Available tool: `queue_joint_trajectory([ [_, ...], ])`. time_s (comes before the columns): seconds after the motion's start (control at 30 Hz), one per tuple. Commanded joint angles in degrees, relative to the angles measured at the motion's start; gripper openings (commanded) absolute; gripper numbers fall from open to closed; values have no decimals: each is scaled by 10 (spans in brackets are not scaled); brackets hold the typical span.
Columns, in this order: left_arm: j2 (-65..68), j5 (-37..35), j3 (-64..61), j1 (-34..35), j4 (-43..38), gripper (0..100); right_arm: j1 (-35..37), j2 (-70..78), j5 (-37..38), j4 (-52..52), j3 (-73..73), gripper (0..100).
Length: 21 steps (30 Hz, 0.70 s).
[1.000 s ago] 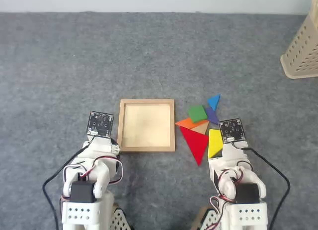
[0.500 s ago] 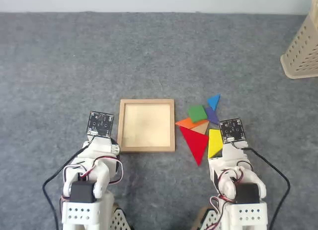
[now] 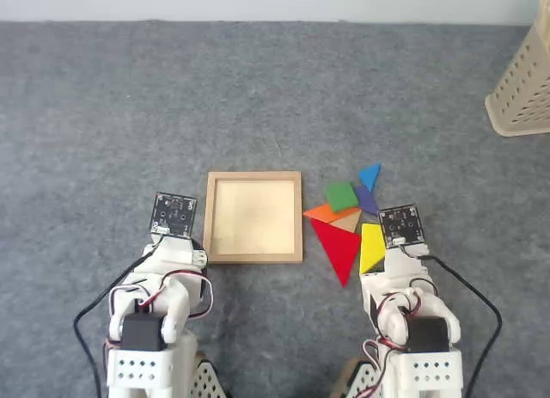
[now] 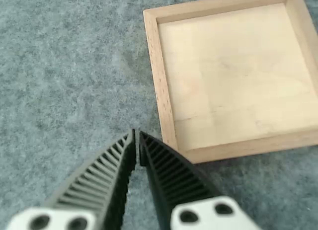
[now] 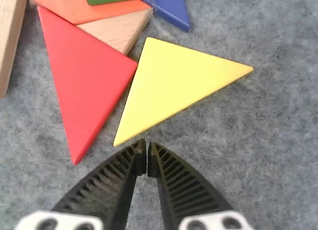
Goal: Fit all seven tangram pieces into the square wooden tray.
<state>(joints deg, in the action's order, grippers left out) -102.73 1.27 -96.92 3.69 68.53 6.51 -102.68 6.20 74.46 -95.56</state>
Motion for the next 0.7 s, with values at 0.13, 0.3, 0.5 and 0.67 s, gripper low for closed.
queue_joint_trajectory([
  [0.13, -2, -5, 3, 3, 3, 11, -121, -14, 8, -131, -4, 6],
  [0.3, -2, -5, 3, 3, 3, 11, -201, -13, 64, -241, -5, 6],
  [0.5, -2, -5, 3, 3, 3, 11, -116, -9, 231, -180, 47, 6],
  [0.67, -2, -5, 3, 3, 3, 11, -52, -3, 179, -104, 159, 77],
])
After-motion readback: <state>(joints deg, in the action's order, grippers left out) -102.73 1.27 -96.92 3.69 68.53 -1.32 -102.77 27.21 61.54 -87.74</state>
